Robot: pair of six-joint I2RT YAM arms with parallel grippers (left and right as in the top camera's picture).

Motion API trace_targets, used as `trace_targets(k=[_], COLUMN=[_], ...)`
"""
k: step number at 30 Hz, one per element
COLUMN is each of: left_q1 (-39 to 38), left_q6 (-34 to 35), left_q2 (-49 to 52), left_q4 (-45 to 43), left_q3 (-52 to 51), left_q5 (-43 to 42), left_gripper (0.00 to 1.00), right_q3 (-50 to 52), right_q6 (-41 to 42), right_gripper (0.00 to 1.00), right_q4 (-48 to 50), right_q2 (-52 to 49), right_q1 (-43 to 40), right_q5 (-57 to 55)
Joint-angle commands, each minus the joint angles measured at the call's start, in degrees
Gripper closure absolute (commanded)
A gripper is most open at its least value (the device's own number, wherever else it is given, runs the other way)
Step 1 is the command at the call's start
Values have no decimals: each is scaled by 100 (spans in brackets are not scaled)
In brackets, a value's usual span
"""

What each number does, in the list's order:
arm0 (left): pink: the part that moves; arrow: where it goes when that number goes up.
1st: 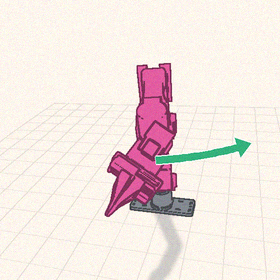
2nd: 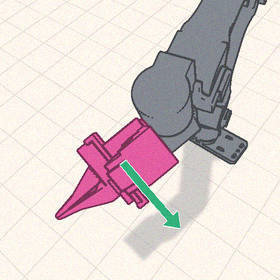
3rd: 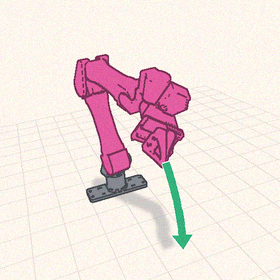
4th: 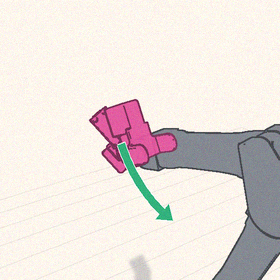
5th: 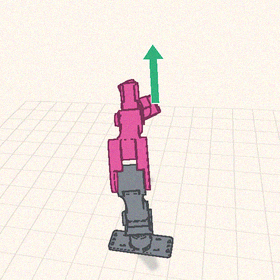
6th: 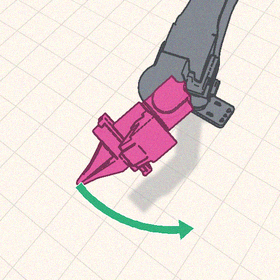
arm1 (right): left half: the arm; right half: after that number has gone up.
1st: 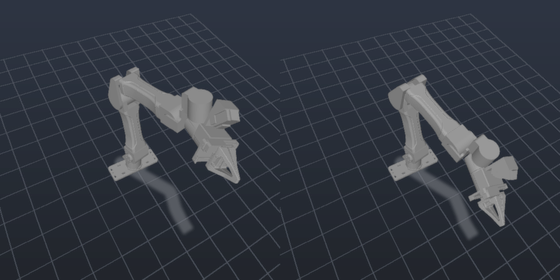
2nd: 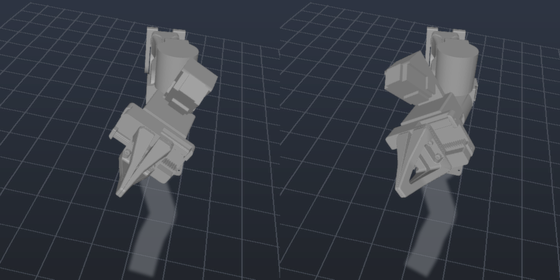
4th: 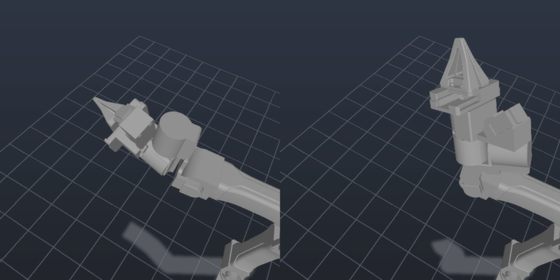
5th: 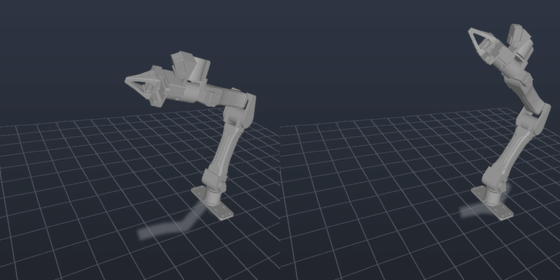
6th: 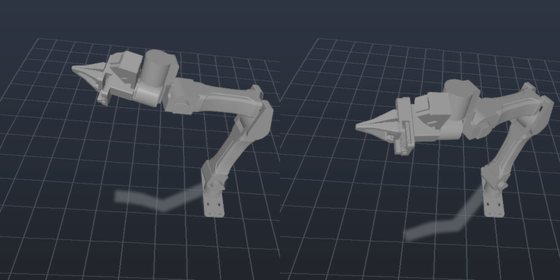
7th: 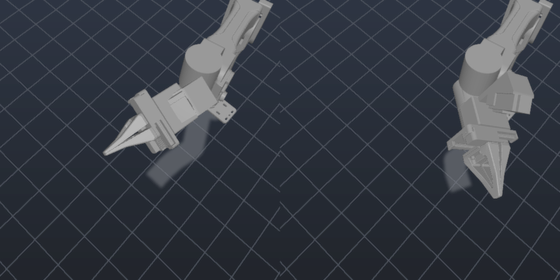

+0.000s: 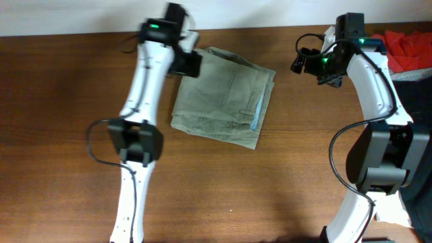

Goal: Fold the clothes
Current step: 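Lift the left end with the left gripper and fold it over toward the right, then drag the folded trousers with the left gripper to the table's back-left corner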

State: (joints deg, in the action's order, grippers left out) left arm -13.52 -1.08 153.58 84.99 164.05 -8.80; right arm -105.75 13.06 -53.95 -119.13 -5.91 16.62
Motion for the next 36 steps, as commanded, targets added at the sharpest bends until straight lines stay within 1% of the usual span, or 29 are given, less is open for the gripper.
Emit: trace_targets(k=[1,4,6,8,13,14,15,16,17,18,19,20,21,22,24,26,28,30,32,34,36], left_q1=[507,798,859,839,765,752,730,699,669,647,625,612,612,634,809,1106,1504,2076,2564,3309,3856], left_q6=[-667,-1034,-1290,-1405,-1403,-1405,-1403,-1403,-1403,-1403,-1401,-1397,-1246,-1029,-144,319,693,1097,1414,2033,2369], left_q2=[374,632,776,866,1266,1331,1421,1495,1526,1552,1554,1554,1554,1554,1552,1552,1552,1552,1552,1552,1552], left_q4=[24,-52,-13,33,127,164,210,249,251,240,199,151,20,-76,-404,-634,-772,-940,-1095,-1156,-1174], left_q3=[101,101,101,101,98,101,101,101,98,98,101,101,101,101,101,101,101,101,101,101,101], left_q5=[-1147,-2090,-2518,-2551,-2557,-2592,-2658,-2706,-2704,-2699,-2699,-2699,-2653,-2529,-1755,-1235,-920,-758,-588,-258,-249], left_gripper=[1,1,1,1,1,1,4,11,30,43,60,72,83,89,99,99,99,99,97,95,94], right_q3=[-22,-22,-22,-22,-22,-22,-22,-22,-22,-22,-22,-22,-22,-22,-22,-22,-22,-22,-22,-22,-22], right_q6=[-61,-61,-61,-61,-63,-61,-61,-61,-61,-61,-61,-63,-61,-61,-61,-61,-61,-61,-61,-61,-61], right_gripper=[1,2,1,1,1,1,1,1,1,1,1,1,1,1,1,1,1,1,1,1,1], right_q4=[-2,0,-2,-2,-2,-2,-2,0,0,-2,-2,-2,-2,-2,-2,-2,0,-2,-2,-2,-2], right_q2=[-35,-35,-35,-35,-35,-35,-35,-35,-35,-35,-35,-35,-35,-35,-35,-35,-35,-35,-35,-35,-35], right_q1=[-17,-15,-17,-17,-17,-17,-17,-17,-17,-17,-15,-15,-17,-17,-17,-17,-17,-17,-15,-17,-17], right_q5=[31,31,31,31,31,31,31,31,31,31,31,31,31,31,31,31,31,31,31,31,31])
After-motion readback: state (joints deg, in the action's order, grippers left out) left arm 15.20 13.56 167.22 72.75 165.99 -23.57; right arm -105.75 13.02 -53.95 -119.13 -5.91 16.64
